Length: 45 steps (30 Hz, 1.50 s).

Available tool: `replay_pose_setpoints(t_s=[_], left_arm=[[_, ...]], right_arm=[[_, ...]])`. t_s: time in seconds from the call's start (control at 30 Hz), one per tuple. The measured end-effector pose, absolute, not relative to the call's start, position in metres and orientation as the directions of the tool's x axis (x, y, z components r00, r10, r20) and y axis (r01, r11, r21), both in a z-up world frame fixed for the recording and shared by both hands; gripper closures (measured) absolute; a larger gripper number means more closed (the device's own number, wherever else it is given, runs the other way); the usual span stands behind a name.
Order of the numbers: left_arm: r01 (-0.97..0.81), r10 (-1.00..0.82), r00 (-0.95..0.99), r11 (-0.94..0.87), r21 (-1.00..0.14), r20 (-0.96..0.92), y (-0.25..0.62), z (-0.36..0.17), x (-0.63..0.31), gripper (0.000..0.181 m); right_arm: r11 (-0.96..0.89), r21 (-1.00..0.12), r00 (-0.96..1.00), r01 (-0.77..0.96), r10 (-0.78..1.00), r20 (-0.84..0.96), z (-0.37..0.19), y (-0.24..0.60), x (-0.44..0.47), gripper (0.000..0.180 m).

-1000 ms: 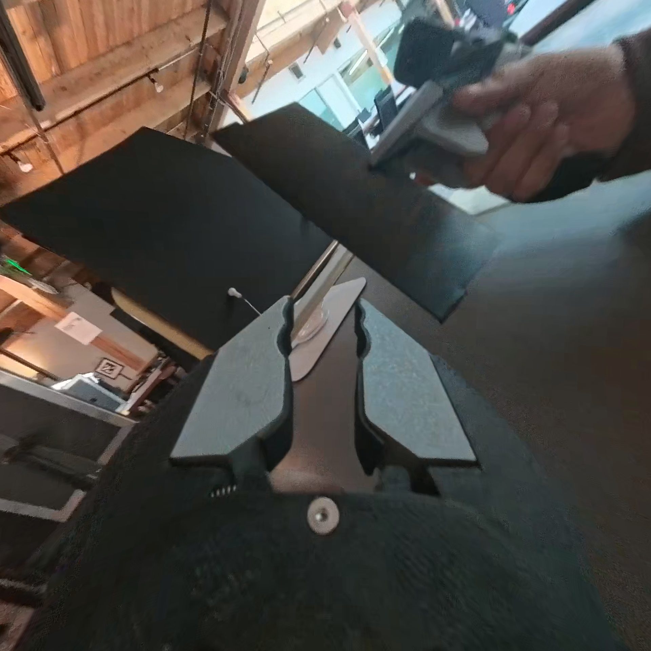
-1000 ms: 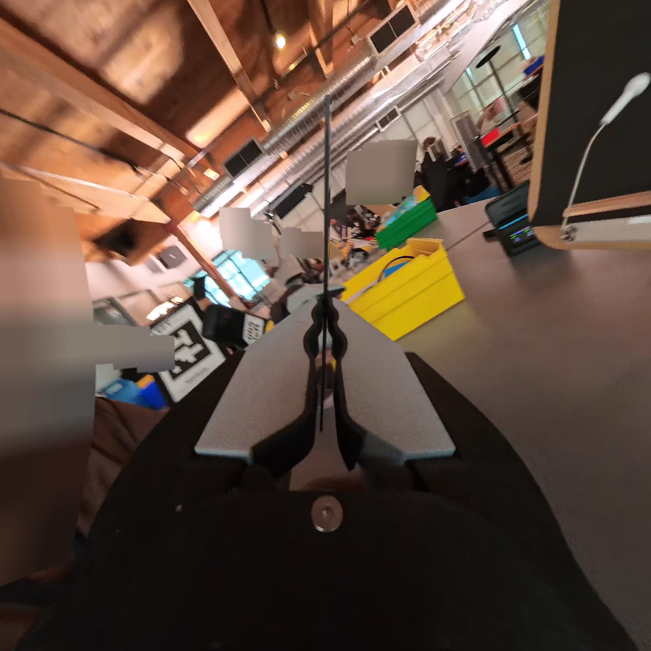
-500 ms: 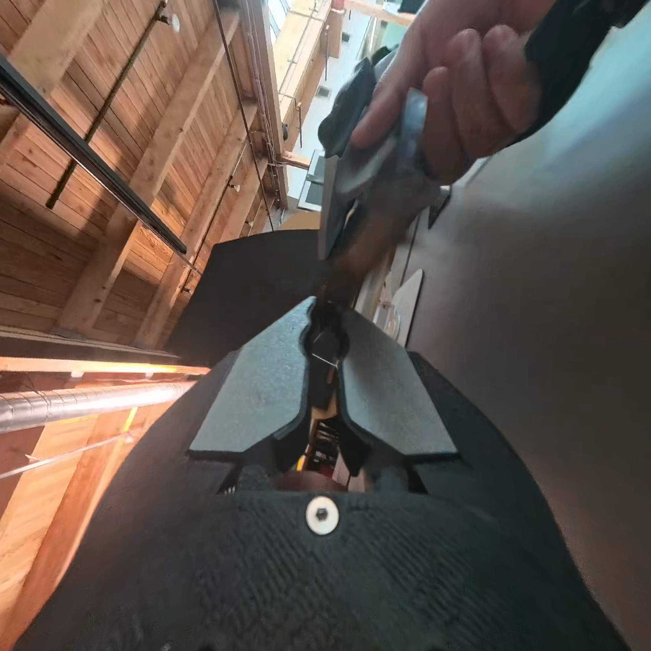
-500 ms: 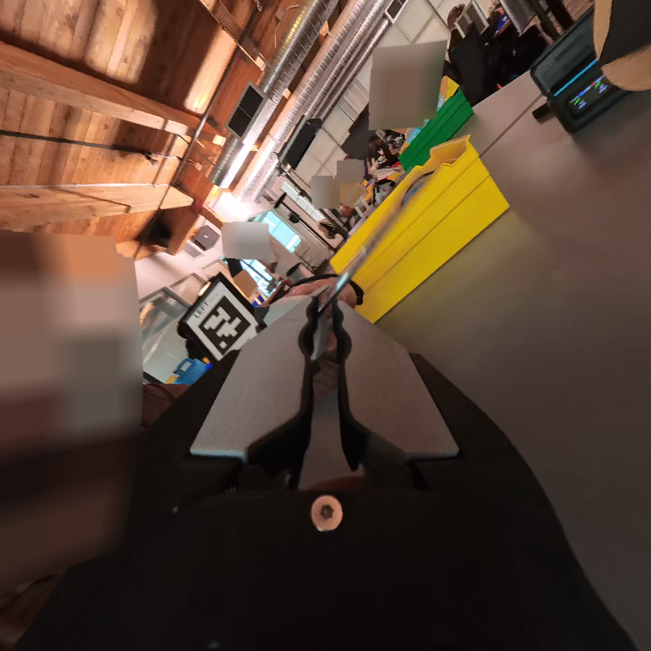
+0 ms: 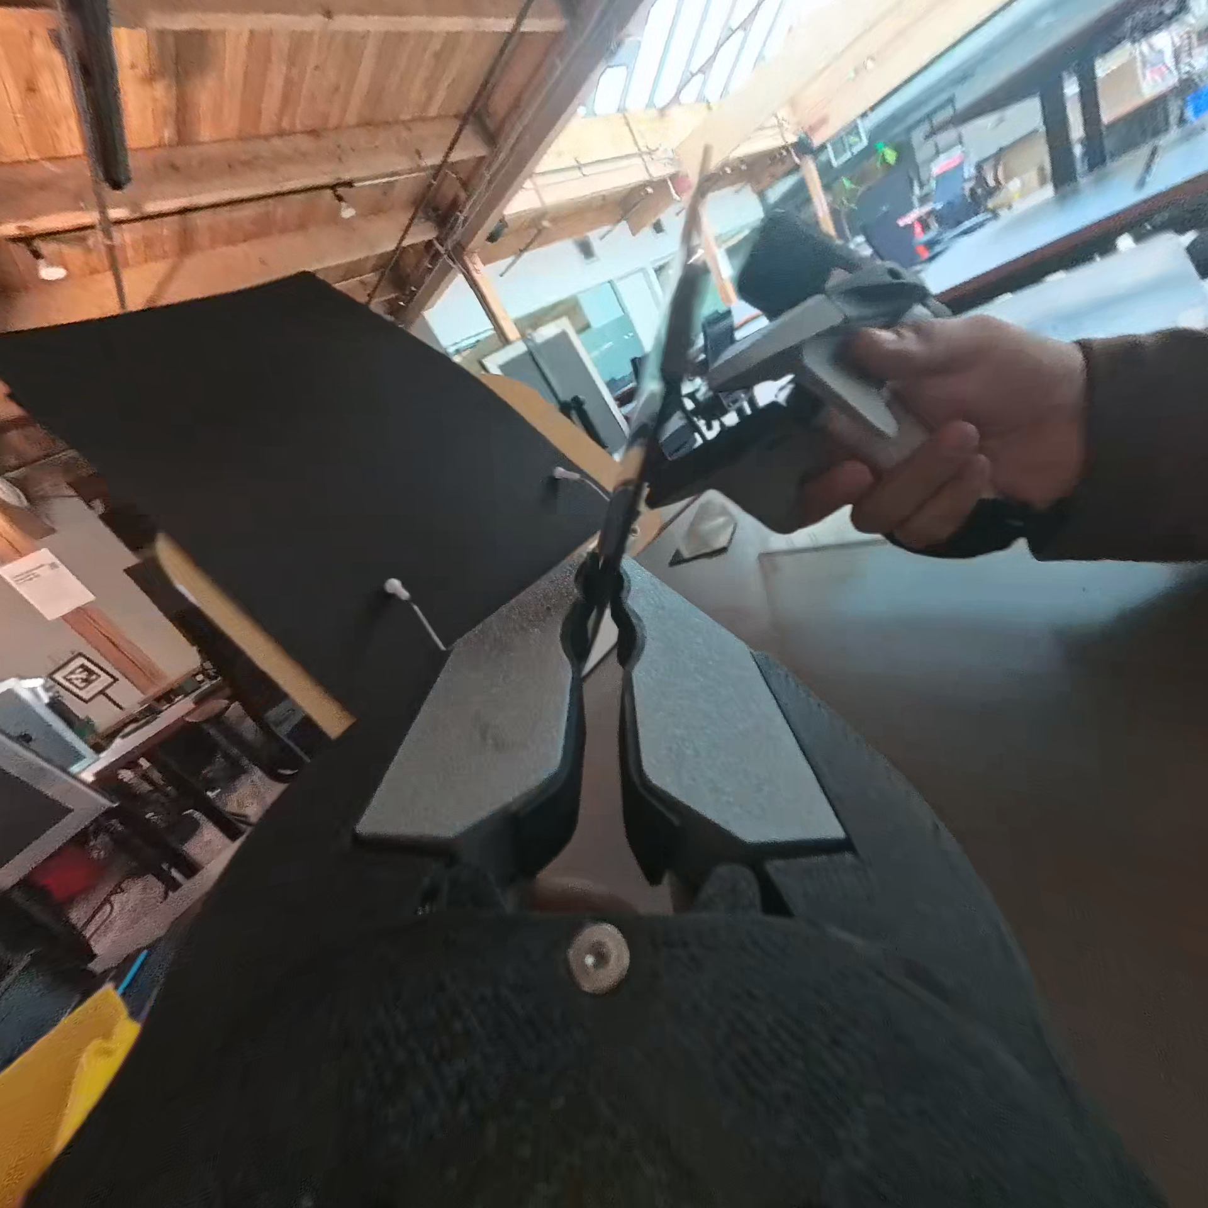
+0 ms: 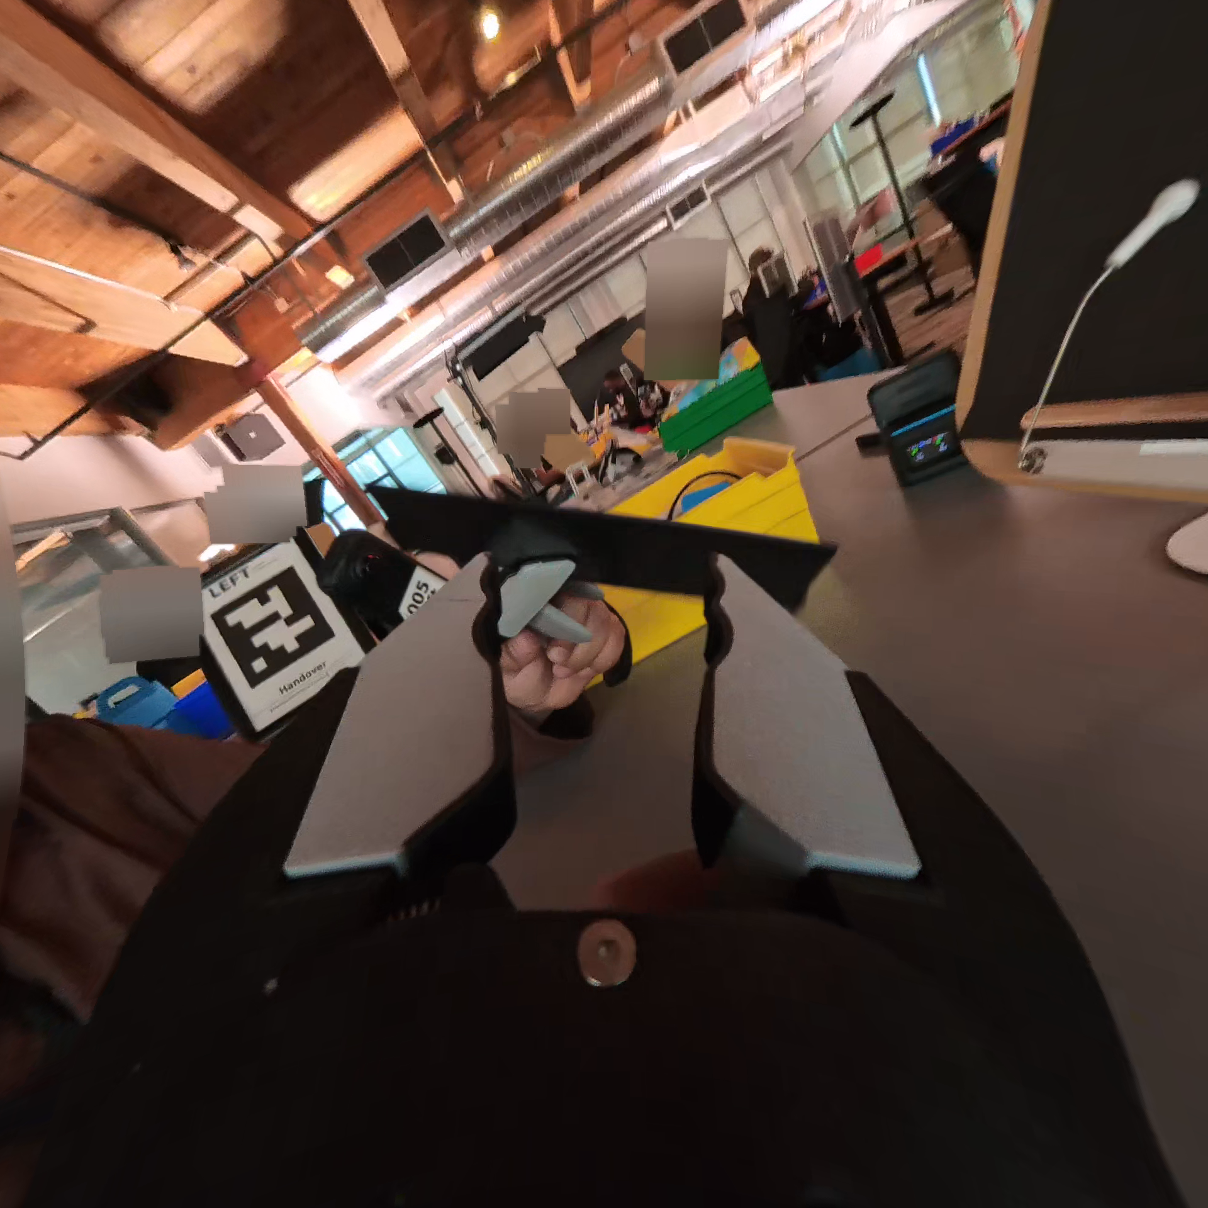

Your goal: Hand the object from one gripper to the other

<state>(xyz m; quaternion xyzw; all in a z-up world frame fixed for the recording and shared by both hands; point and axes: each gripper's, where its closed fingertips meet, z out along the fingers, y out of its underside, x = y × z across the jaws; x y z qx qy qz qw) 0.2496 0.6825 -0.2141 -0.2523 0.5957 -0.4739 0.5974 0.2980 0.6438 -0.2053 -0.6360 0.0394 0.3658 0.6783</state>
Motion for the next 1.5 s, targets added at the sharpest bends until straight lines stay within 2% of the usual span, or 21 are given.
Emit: replay_pose_setpoints(t_s=[0.1, 0.2, 0.27, 0.3, 0.33, 0.37, 0.43, 0.53, 0.57, 0.67, 0.73, 0.8, 0.9, 0.97, 1.1, 1.17, 1.23, 1.33, 1.4, 1.43, 1.5], left_arm=[[0.282, -0.892, -0.191, 0.349, -0.894, -0.409, 0.687, -0.207, 0.246, 0.181], [0.268, -0.872, -0.359, 0.246, -0.932, -0.333, 0.670, -0.211, 0.241, 0.181], [0.253, -0.833, -0.479, 0.171, -0.952, -0.277, 0.657, -0.212, 0.234, 0.181], [0.235, -0.811, -0.531, 0.134, -0.963, -0.243, 0.653, -0.213, 0.231, 0.181], [0.219, -0.799, -0.563, 0.104, -0.970, -0.213, 0.650, -0.213, 0.230, 0.181], [0.217, -0.796, -0.573, 0.081, -0.973, -0.194, 0.651, -0.211, 0.229, 0.181], [0.211, -0.805, -0.571, 0.047, -0.976, -0.163, 0.654, -0.209, 0.231, 0.181], [0.185, -0.882, -0.458, 0.030, -0.982, -0.113, 0.673, -0.210, 0.245, 0.168], [0.165, -0.910, -0.404, 0.028, -0.986, -0.094, 0.682, -0.212, 0.251, 0.157], [0.110, -0.951, -0.306, 0.011, -0.994, -0.045, 0.704, -0.220, 0.261, 0.155], [0.081, -0.979, -0.188, 0.066, -0.995, -0.080, 0.722, -0.225, 0.266, 0.151], [0.067, -0.980, -0.082, 0.174, -0.982, -0.179, 0.734, -0.227, 0.267, 0.148], [0.037, -0.922, 0.020, 0.388, -0.921, -0.387, 0.736, -0.232, 0.268, 0.147], [0.022, -0.856, 0.031, 0.517, -0.855, -0.517, 0.727, -0.237, 0.269, 0.146], [-0.033, -0.673, -0.001, 0.739, -0.673, -0.740, 0.708, -0.260, 0.275, 0.151], [-0.032, -0.577, 0.000, 0.816, -0.577, -0.817, 0.699, -0.267, 0.276, 0.151], [-0.013, -0.496, 0.022, 0.868, -0.496, -0.868, 0.691, -0.265, 0.275, 0.152], [-0.052, -0.477, -0.028, 0.878, -0.475, -0.879, 0.689, -0.279, 0.279, 0.159], [-0.114, -0.473, -0.028, 0.877, -0.467, -0.881, 0.699, -0.286, 0.283, 0.164], [-0.129, -0.476, -0.045, 0.874, -0.468, -0.878, 0.702, -0.289, 0.284, 0.176], [-0.153, -0.529, -0.094, 0.845, -0.513, -0.844, 0.704, -0.295, 0.284, 0.179]], right_arm=[[-0.025, -0.880, 0.795, -0.474, 0.418, -0.440, -0.200, 0.641, 0.300, 0.112], [-0.029, -0.971, 0.907, -0.238, 0.352, -0.232, -0.212, 0.647, 0.286, 0.110], [-0.019, -0.994, 0.928, -0.110, 0.356, -0.110, -0.216, 0.649, 0.272, 0.114], [-0.012, -0.998, 0.924, -0.058, 0.377, -0.058, -0.218, 0.649, 0.264, 0.133], [-0.011, -1.000, 0.910, -0.005, 0.414, -0.009, -0.221, 0.646, 0.255, 0.165], [-0.006, -1.000, 0.906, 0.022, 0.422, 0.017, -0.222, 0.645, 0.252, 0.172], [-0.027, -1.000, 0.890, -0.007, 0.455, -0.019, -0.221, 0.645, 0.251, 0.176], [-0.011, -0.999, 0.902, -0.042, 0.429, -0.043, -0.216, 0.647, 0.259, 0.180], [0.001, -1.000, 0.926, -0.021, 0.378, -0.019, -0.216, 0.649, 0.267, 0.180], [0.019, -0.992, 0.985, 0.123, 0.117, 0.125, -0.216, 0.654, 0.302, 0.180], [-0.042, -0.943, 0.941, 0.330, -0.057, 0.332, -0.219, 0.653, 0.319, 0.180], [-0.197, -0.804, 0.786, 0.561, -0.176, 0.592, -0.230, 0.655, 0.332, 0.180], [-0.362, -0.571, 0.553, 0.737, -0.163, 0.817, -0.250, 0.664, 0.334, 0.180], [-0.409, -0.494, 0.505, 0.767, -0.090, 0.858, -0.266, 0.669, 0.329, 0.180], [-0.377, -0.431, 0.453, 0.820, -0.033, 0.891, -0.269, 0.672, 0.313, 0.180], [-0.342, -0.378, 0.413, 0.860, 0.032, 0.910, -0.275, 0.673, 0.298, 0.180], [-0.385, -0.303, 0.347, 0.872, 0.049, 0.937, -0.279, 0.675, 0.299, 0.180], [-0.362, -0.267, 0.310, 0.893, 0.065, 0.948, -0.282, 0.678, 0.290, 0.180], [-0.301, -0.289, 0.329, 0.909, 0.090, 0.940, -0.282, 0.678, 0.275, 0.180], [-0.279, -0.305, 0.344, 0.911, 0.105, 0.933, -0.284, 0.678, 0.269, 0.180], [-0.257, -0.357, 0.390, 0.898, 0.090, 0.916, -0.282, 0.678, 0.269, 0.177]])
